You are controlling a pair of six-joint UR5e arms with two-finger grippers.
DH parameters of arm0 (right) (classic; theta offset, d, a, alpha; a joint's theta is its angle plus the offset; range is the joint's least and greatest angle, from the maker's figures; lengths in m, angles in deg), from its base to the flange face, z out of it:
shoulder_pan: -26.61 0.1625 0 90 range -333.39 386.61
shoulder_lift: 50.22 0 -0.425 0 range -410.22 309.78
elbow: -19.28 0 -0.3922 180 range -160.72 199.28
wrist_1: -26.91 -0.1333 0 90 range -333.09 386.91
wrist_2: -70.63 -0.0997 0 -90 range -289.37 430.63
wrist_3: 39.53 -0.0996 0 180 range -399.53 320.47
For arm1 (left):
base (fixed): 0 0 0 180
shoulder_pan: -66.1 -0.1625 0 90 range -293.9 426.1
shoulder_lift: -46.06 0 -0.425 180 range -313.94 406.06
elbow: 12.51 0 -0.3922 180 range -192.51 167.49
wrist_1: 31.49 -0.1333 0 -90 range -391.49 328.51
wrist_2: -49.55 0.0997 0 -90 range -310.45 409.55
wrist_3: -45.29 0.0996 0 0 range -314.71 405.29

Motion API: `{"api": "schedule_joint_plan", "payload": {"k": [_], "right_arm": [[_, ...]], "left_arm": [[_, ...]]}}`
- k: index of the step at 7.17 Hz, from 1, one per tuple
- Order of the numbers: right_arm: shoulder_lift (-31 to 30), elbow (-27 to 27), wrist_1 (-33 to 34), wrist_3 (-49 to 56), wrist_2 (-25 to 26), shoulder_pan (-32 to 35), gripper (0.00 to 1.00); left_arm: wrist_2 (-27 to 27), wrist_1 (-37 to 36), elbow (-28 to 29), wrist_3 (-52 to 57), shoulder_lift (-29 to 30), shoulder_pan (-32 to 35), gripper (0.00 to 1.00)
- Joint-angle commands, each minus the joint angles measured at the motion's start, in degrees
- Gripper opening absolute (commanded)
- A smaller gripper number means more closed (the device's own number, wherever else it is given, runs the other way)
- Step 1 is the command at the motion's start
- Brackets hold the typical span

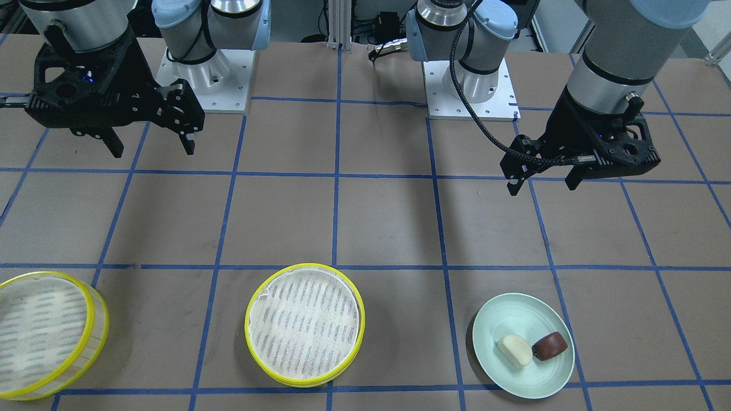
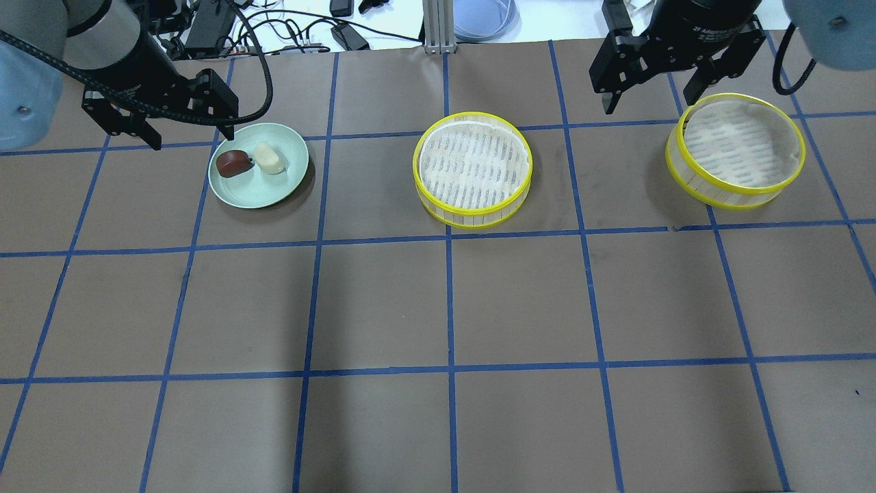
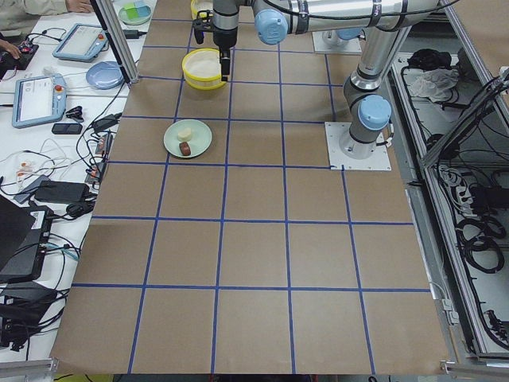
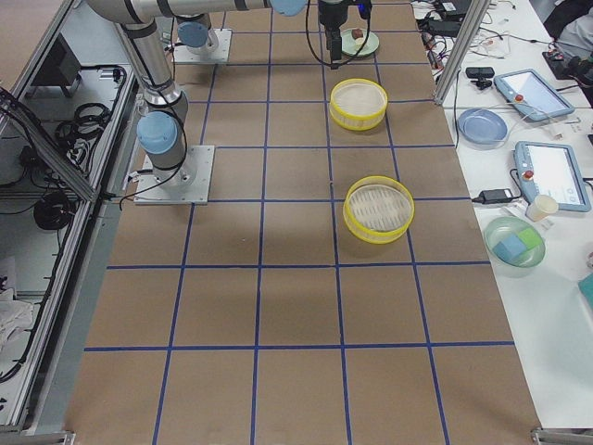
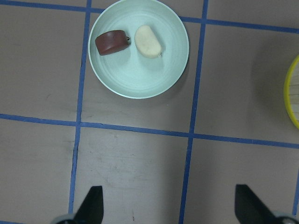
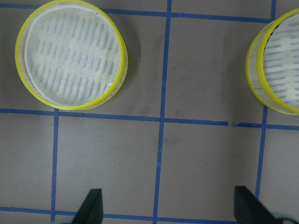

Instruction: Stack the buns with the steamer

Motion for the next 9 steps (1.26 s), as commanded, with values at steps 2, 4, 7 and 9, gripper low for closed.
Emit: {"api": "schedule_joint_plan", "payload": {"k": [2,4,7,9], "right_arm": [[0.3,0.2,0.1,0.1,-1.0,0.5,1.00],[0.5,0.3,0.8,-0.5,1.1,0.5,1.00],[1.1,0.3,0.0,5.2,0.4,-1.8,1.00],[3.8,0.3,0.6,8.7,-1.1,-12.3,1.00]], "left_arm": [[0.2,0.0,0.0,0.0,0.0,0.0,1.00],[0.7,0.1,0.0,-0.4,0.0,0.0,1.00],[1.5,-1.1,-1.2,-0.2,3.7,-1.5,1.00],[1.4,-10.9,-3.1,-1.0,9.9,-1.7,1.00]]}}
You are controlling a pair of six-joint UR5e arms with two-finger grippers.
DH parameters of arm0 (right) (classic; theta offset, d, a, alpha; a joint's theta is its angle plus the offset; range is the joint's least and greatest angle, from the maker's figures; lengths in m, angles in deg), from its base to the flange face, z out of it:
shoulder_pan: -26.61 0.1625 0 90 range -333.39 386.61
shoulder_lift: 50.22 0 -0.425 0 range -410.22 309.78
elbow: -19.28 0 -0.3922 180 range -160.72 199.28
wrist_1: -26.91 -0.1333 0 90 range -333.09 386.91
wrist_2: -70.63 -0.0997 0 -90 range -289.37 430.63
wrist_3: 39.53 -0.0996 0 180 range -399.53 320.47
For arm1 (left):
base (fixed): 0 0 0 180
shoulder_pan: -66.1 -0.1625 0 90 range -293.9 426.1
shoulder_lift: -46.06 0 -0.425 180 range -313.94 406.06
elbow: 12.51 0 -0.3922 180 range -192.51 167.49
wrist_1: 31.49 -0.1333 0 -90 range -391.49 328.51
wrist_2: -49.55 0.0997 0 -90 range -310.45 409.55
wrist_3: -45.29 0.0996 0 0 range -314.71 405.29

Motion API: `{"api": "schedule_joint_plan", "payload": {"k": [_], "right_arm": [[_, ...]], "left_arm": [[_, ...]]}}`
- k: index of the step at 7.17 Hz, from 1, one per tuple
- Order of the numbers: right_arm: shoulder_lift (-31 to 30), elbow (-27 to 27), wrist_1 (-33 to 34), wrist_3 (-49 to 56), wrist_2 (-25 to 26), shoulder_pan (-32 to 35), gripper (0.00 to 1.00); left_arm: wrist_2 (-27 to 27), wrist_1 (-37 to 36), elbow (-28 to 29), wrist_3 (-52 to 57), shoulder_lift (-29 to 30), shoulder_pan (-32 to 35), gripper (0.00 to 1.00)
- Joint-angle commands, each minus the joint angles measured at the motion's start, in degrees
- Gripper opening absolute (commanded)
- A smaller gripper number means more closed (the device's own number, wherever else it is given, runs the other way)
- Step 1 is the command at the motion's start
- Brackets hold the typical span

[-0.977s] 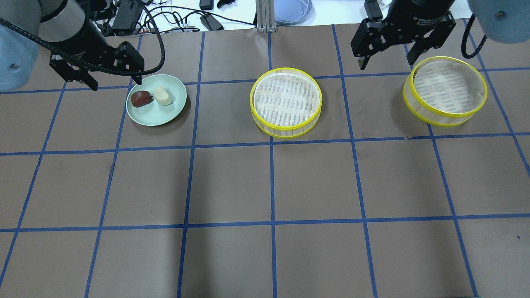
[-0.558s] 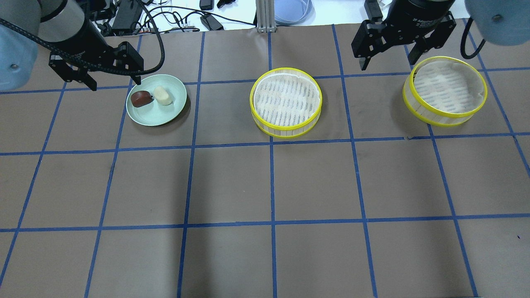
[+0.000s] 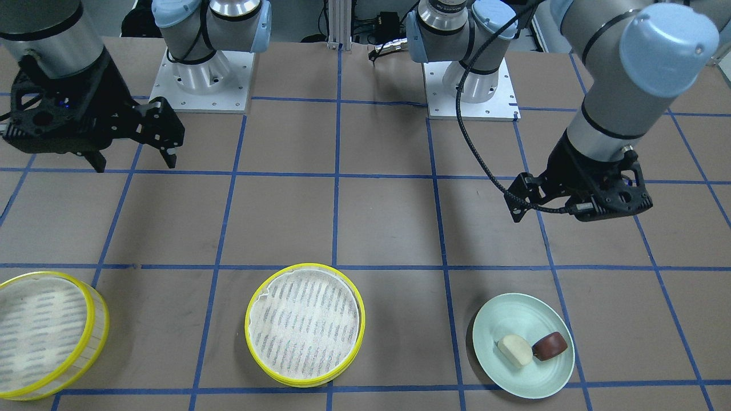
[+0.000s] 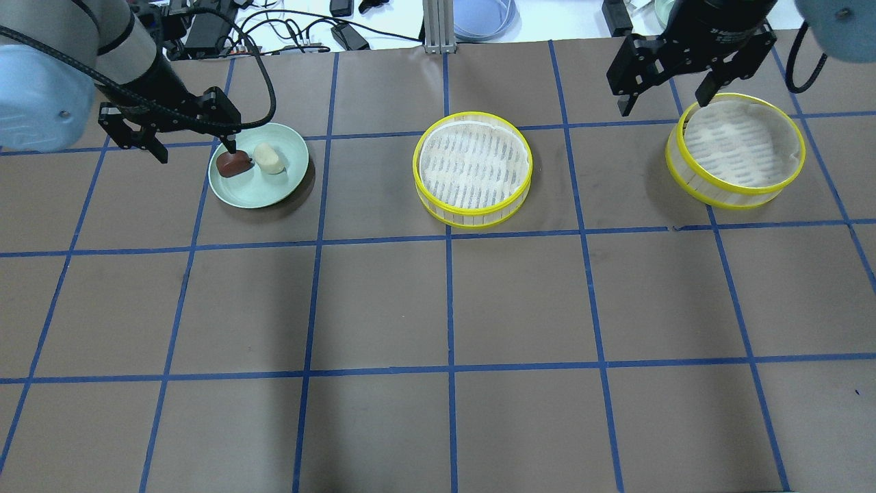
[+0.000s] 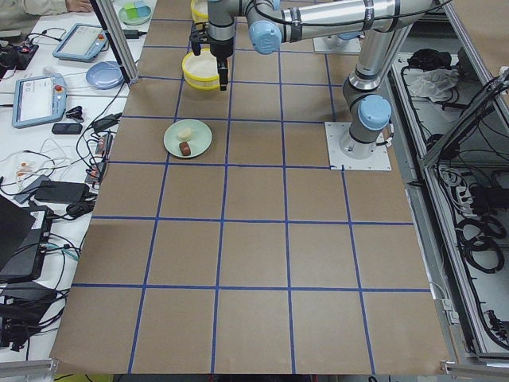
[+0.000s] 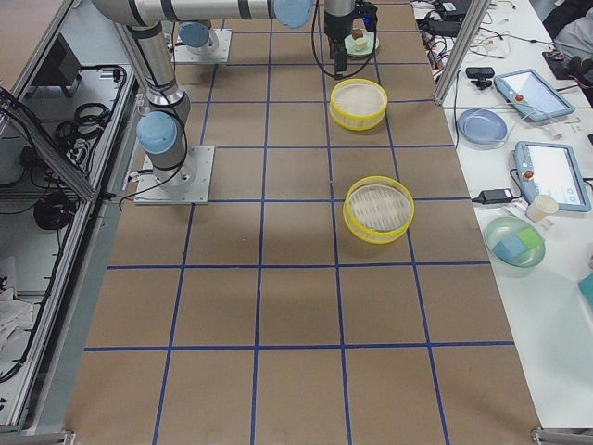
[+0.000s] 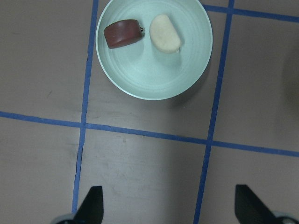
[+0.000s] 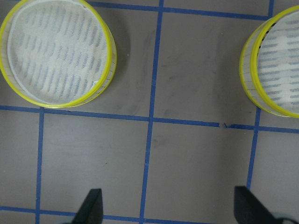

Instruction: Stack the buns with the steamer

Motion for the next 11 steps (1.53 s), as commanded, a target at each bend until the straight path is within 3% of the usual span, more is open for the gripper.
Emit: {"api": "schedule_joint_plan", "payload": {"k": [1,2,5,8,10,11], "right_arm": [[3.9,-0.2,5.1,8.6,-0.3,-9.5,1.00],[7.9,-0.6,10.9,13.5,0.3,-11.4,1.00],[8.9,-1.0,12.3,13.9,2.8,-12.9,1.00],[10.0,-1.0,13.1,14.8,2.9,-13.0,1.00],[11.4,-1.2,14.1,14.7,2.7,-14.3,1.00],[13.8,-1.3,15.2,14.9,2.3,-17.6,1.00]], "left_arm": [[-0.1,-13.2,-0.9,-0.6,8.8,-0.3,1.00],[-0.1,-20.0,-0.8,-0.8,12.9,-0.4,1.00],[-0.7,-30.4,0.7,-7.6,23.2,-0.4,0.98],[-0.6,-30.6,1.8,-10.9,27.1,-0.4,0.78],[-0.8,-30.6,2.1,-10.9,27.6,-0.4,0.09],[-0.8,-30.6,2.8,-10.7,27.5,-0.4,0.00]]}}
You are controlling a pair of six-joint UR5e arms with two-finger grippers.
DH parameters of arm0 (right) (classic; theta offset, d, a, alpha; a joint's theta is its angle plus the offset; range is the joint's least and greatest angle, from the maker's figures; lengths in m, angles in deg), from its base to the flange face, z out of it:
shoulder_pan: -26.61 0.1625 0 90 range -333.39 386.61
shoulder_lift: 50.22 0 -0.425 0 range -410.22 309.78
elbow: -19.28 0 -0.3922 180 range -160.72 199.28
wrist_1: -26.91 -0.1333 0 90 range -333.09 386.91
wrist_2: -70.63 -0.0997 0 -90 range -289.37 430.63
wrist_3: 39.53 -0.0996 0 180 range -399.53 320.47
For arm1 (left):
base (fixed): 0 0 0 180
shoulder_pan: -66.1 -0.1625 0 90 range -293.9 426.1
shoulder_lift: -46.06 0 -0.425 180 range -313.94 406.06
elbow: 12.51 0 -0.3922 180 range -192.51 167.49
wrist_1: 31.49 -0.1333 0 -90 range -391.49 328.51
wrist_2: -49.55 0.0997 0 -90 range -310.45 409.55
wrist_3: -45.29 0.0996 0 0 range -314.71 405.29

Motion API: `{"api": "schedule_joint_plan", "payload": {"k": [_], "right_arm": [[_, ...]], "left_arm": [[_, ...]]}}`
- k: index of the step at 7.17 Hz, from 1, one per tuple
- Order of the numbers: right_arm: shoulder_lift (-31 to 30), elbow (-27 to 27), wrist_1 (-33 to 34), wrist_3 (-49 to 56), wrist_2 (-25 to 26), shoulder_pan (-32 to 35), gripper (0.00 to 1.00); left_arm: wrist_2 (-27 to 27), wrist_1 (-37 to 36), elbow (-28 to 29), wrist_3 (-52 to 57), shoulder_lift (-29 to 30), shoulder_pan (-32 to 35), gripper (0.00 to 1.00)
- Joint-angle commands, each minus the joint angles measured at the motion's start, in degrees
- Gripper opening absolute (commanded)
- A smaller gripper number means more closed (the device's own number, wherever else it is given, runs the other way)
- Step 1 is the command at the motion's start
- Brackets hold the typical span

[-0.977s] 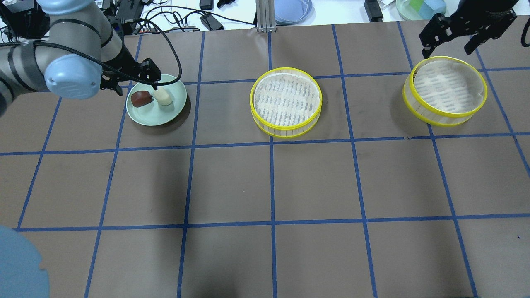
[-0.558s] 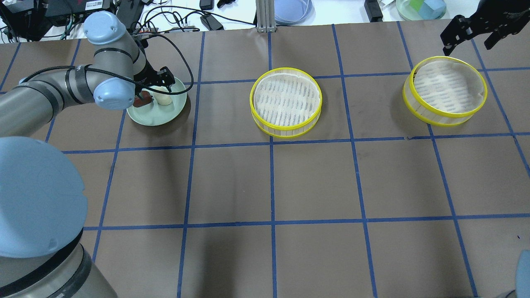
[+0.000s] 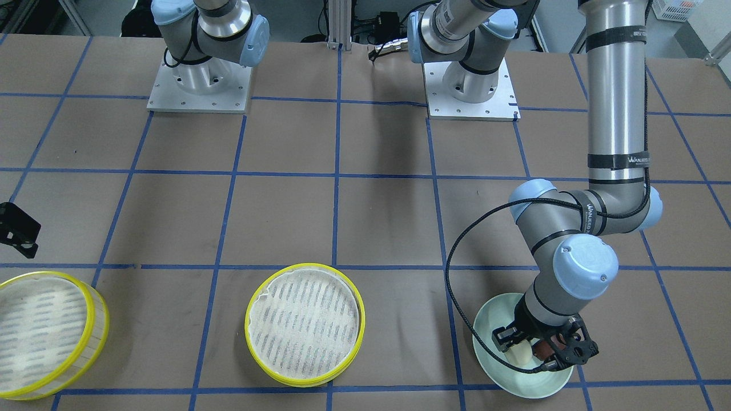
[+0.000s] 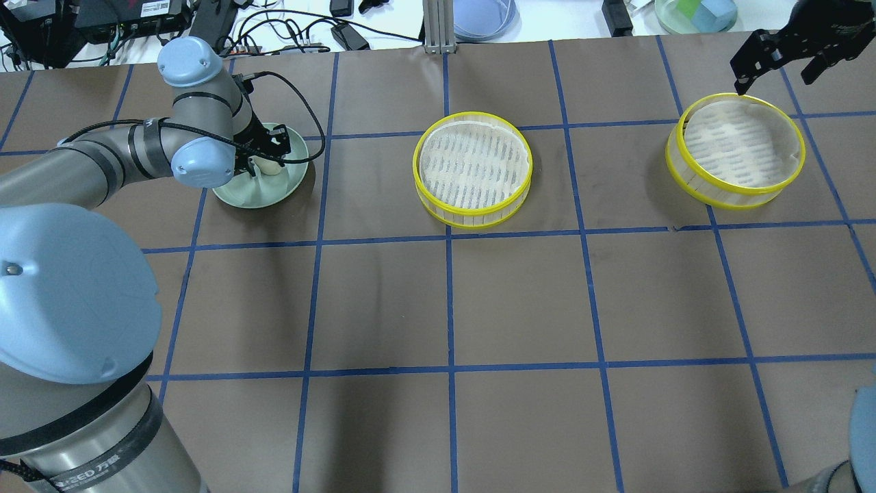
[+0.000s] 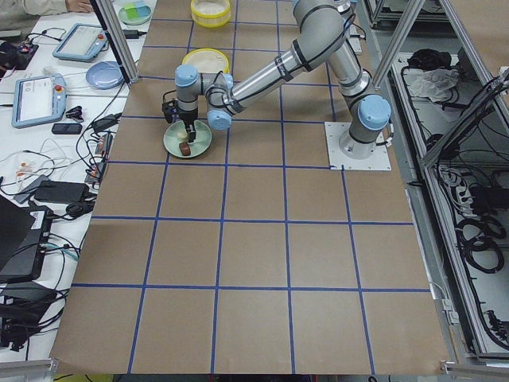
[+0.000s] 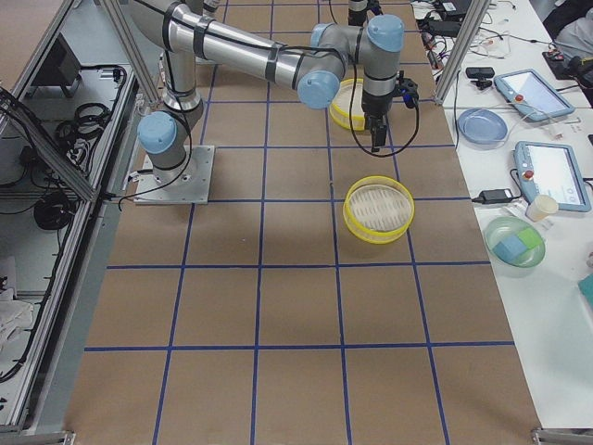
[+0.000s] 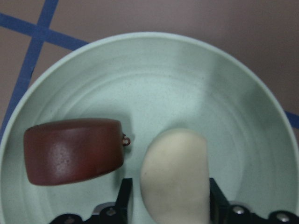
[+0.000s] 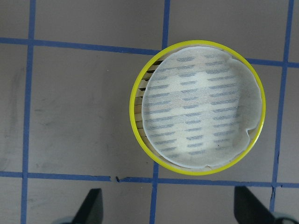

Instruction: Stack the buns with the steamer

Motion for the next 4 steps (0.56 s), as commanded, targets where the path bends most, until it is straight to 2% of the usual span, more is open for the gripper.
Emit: {"api": "schedule_joint_plan", "payload": {"k": [1,2,3,4], "right_arm": [[5.8,-0.1,4.9,2.0,-0.4,-5.4,1.00],[7.7,-0.3,9.6,4.6,0.1,-6.4,1.00],[9.0,-0.3,12.1,6.4,0.1,-7.7,1.00],[12.7,-0.3,15.3,8.0,-0.3,-9.0,1.00]], "left_arm": [[-0.2,0.0,1.9,0.0,-0.4,0.0,0.00],[-2.8,-0.1,3.1,-0.4,-2.0,0.2,0.00],[-6.8,-0.1,3.5,-6.2,-3.8,0.8,0.00],[-6.9,-0.3,3.4,-11.0,-5.5,3.0,0.00]]}}
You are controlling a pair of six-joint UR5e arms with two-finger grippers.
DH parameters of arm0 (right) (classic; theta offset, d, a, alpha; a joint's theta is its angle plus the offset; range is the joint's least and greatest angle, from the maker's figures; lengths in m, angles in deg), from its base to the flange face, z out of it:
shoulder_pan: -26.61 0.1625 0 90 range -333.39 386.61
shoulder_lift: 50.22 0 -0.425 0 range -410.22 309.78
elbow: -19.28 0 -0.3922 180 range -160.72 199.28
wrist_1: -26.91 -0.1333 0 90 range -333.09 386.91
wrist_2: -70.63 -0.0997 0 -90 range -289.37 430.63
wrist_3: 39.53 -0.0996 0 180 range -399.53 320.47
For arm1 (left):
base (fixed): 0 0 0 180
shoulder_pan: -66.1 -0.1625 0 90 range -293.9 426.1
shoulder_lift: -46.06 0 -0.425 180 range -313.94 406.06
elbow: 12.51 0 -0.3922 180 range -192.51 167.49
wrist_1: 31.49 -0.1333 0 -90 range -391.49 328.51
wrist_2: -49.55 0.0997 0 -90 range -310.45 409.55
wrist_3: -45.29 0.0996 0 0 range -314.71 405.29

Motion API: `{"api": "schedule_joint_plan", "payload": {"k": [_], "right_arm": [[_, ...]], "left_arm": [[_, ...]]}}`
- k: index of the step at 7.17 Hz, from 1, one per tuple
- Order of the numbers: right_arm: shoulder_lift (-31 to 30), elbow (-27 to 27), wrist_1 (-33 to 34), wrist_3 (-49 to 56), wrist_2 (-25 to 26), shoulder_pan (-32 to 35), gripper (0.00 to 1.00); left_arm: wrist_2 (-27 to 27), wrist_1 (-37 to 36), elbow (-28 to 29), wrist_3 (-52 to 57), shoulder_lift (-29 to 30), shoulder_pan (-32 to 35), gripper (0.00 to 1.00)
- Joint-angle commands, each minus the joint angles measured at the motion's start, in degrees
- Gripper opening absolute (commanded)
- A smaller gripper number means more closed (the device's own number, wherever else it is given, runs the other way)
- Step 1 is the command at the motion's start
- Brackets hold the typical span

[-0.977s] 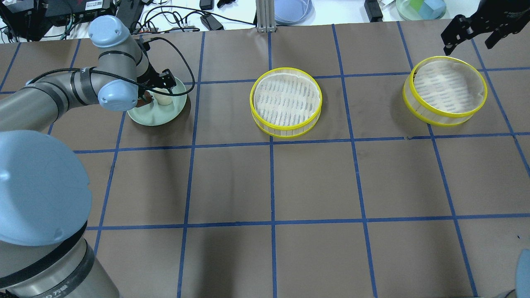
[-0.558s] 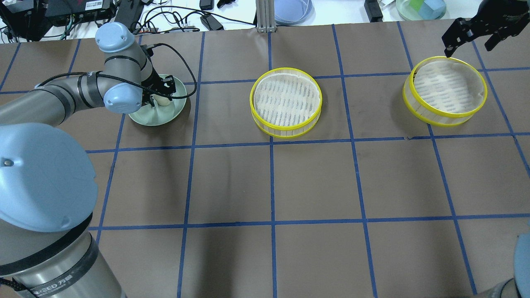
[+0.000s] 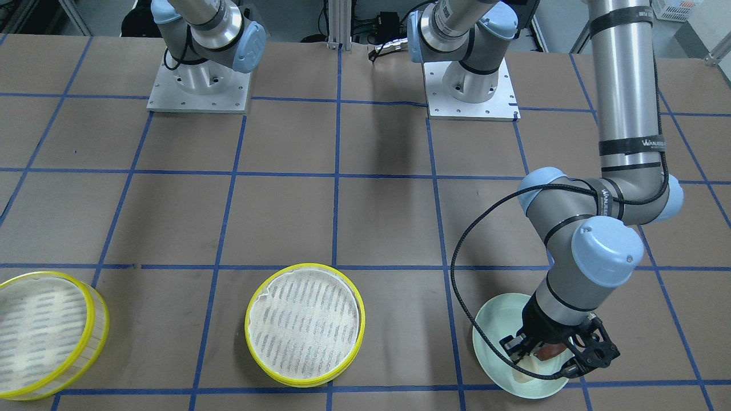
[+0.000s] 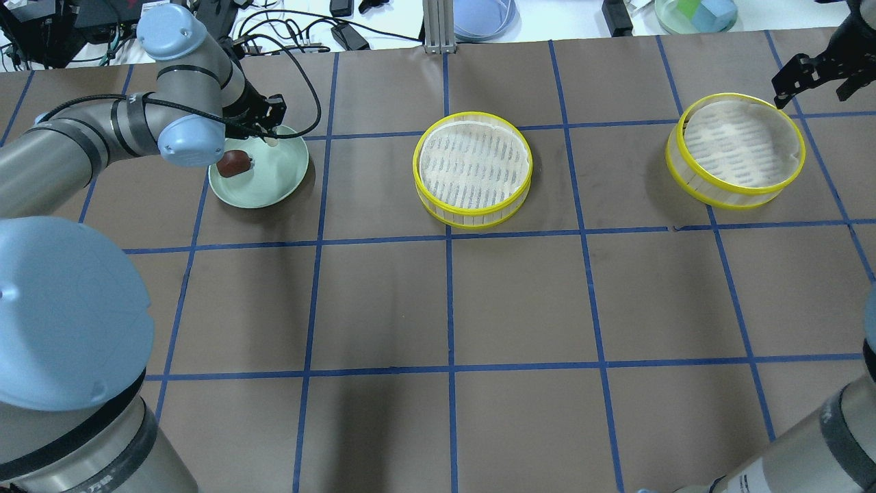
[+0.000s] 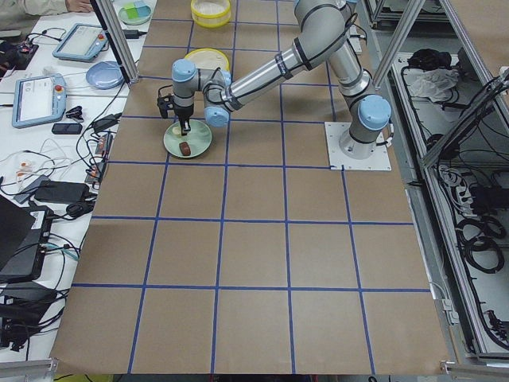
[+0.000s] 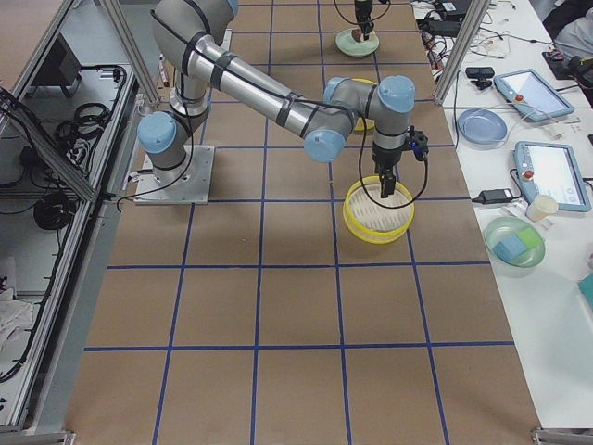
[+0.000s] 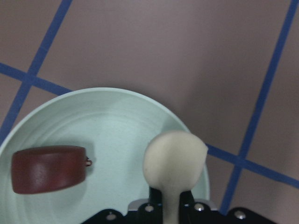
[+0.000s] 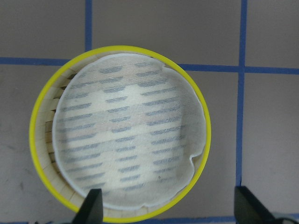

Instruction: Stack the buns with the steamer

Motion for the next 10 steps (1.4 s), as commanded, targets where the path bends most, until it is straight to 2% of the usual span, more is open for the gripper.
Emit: {"api": "schedule_joint_plan", "payload": {"k": [1,2,3,4,5,6,7,8,9,10], "right_arm": [[6.0,0.0,8.3,3.8,-0.4,-2.9,0.99],[7.5,0.0,8.5,4.0,-0.5,-3.6,0.98],[9.0,0.0,8.8,5.3,-0.4,-4.7,0.91],[9.5,0.2,8.9,5.8,-0.4,-4.9,0.90],[10.2,0.4,8.8,5.8,-0.4,-4.9,0.83],[10.9,0.9,8.8,6.1,-0.5,-4.9,0.81],[11.1,0.9,8.7,6.3,-0.5,-4.9,0.71],[10.7,0.9,8.7,6.5,-0.4,-4.9,0.68],[10.9,0.9,8.7,6.9,-0.4,-4.9,0.46],[11.0,0.9,8.7,6.9,-0.4,-4.9,0.38]], "left_arm": [[-1.4,-0.8,0.3,-11.3,-3.3,5.9,0.00],[-1.6,-3.5,0.2,-22.0,-3.0,9.9,0.00],[-1.8,-4.9,0.2,-31.3,-2.9,13.1,0.00],[-2.0,-6.4,-0.5,-37.7,-1.5,16.4,0.00],[-4.0,-6.7,-0.5,-42.6,-0.6,20.0,0.00],[-4.2,-6.7,-0.6,-46.8,-0.4,22.7,0.00],[-4.2,-6.6,-0.6,-49.3,-0.4,24.9,0.00],[-4.2,-6.4,-1.1,-48.4,-0.3,25.3,0.09],[-3.7,-6.6,-2.6,-46.0,0.3,25.2,0.75],[-3.4,-6.5,-2.8,-41.1,0.4,25.1,1.00]]}}
